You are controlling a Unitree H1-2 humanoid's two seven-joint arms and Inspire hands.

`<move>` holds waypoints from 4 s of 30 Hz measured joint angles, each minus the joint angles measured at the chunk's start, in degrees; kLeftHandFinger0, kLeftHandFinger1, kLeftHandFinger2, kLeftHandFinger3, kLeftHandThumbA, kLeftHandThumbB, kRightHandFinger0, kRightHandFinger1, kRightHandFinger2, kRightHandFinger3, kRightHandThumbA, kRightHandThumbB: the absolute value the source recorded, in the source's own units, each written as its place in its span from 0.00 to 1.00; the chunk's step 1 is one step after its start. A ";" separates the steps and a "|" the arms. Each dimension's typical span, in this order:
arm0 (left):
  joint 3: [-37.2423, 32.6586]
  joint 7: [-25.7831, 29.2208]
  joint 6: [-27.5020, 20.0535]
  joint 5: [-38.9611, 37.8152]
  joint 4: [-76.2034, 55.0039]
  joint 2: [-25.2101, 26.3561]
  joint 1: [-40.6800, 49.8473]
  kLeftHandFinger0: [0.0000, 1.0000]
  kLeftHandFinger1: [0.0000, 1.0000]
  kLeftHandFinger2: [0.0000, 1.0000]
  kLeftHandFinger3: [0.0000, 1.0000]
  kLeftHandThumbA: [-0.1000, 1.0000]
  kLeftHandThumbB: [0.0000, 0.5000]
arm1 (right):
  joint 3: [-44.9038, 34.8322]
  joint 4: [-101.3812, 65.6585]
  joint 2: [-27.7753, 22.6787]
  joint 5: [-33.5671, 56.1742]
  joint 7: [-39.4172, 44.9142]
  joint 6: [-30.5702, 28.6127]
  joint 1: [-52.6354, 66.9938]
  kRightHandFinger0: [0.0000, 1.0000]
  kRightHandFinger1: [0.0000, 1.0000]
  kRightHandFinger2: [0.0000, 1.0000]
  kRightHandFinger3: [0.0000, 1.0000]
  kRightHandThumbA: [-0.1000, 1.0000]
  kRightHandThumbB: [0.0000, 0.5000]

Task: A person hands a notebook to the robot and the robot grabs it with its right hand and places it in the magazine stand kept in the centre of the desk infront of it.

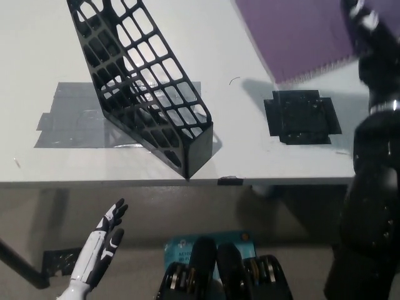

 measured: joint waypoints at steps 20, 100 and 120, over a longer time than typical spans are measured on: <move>0.00 0.01 -0.01 0.20 -0.06 0.04 0.20 1.00 1.00 1.00 1.00 1.00 1.00 | 7.88 7.10 8.11 -2.72 -4.80 -2.20 -2.23 0.00 0.00 0.00 0.00 1.00 0.04; -0.50 0.00 0.01 1.92 -0.46 0.51 -0.65 0.99 1.00 1.00 1.00 1.00 1.00 | 27.88 15.09 0.86 -29.98 -8.60 -28.57 0.78 1.00 1.00 1.00 1.00 1.00 0.54; -1.04 -0.01 0.02 2.07 -0.46 0.35 1.02 1.00 1.00 1.00 1.00 1.00 1.00 | 26.02 -20.24 -13.92 -25.48 -3.28 -22.36 28.37 1.00 1.00 1.00 1.00 0.95 0.39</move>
